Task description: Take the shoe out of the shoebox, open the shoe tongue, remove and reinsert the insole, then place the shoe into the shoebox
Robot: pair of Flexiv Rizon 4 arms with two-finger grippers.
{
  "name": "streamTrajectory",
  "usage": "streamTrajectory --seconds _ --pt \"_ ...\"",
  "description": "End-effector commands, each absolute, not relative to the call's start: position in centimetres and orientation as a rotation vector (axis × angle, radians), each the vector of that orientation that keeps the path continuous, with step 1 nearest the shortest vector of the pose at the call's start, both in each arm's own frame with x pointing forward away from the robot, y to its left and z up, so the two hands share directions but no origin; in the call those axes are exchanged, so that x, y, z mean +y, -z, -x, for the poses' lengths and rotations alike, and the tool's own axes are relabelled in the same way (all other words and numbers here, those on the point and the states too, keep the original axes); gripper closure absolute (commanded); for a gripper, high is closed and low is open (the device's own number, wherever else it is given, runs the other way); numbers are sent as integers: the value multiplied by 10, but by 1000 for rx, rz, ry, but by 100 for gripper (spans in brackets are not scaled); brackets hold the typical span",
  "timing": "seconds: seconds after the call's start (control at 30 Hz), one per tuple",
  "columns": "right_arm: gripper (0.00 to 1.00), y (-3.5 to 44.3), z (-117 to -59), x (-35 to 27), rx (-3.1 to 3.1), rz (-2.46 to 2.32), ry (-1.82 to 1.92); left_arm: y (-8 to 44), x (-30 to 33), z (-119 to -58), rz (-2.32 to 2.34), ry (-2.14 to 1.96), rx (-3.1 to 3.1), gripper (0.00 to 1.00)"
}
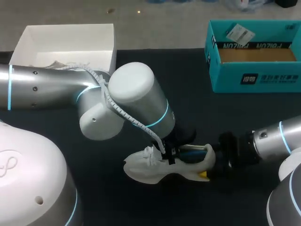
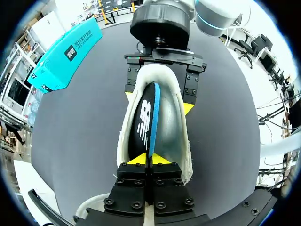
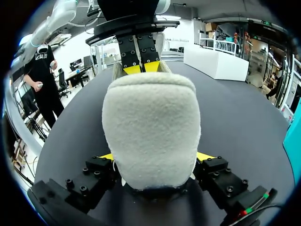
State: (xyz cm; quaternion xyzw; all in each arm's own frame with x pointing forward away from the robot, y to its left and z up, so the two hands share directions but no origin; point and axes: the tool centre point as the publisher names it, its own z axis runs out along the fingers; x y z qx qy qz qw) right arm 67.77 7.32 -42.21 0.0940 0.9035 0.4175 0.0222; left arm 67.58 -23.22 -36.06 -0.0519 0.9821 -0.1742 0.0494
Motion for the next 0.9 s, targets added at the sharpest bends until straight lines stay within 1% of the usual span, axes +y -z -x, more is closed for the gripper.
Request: streamTrajectory --seconds 0.03,0.27,0.4,0.5,0.9 --pt "100 421 -677 73 2800 -292 -1290 345 -211 -676 181 650 2980 100" --pt "100 421 -677 73 2800 -292 -1290 328 -209 -676 173 807 3001 100" --pt "100 421 -677 73 2800 -292 -1290 313 -219 -676 111 980 3020 100" --pt "100 421 -677 73 2800 -292 -1290 306 -232 -675 54 1037 3027 100" --pt "100 421 -677 73 2800 -292 -1290 312 -259 -669 -65 1045 3102 100"
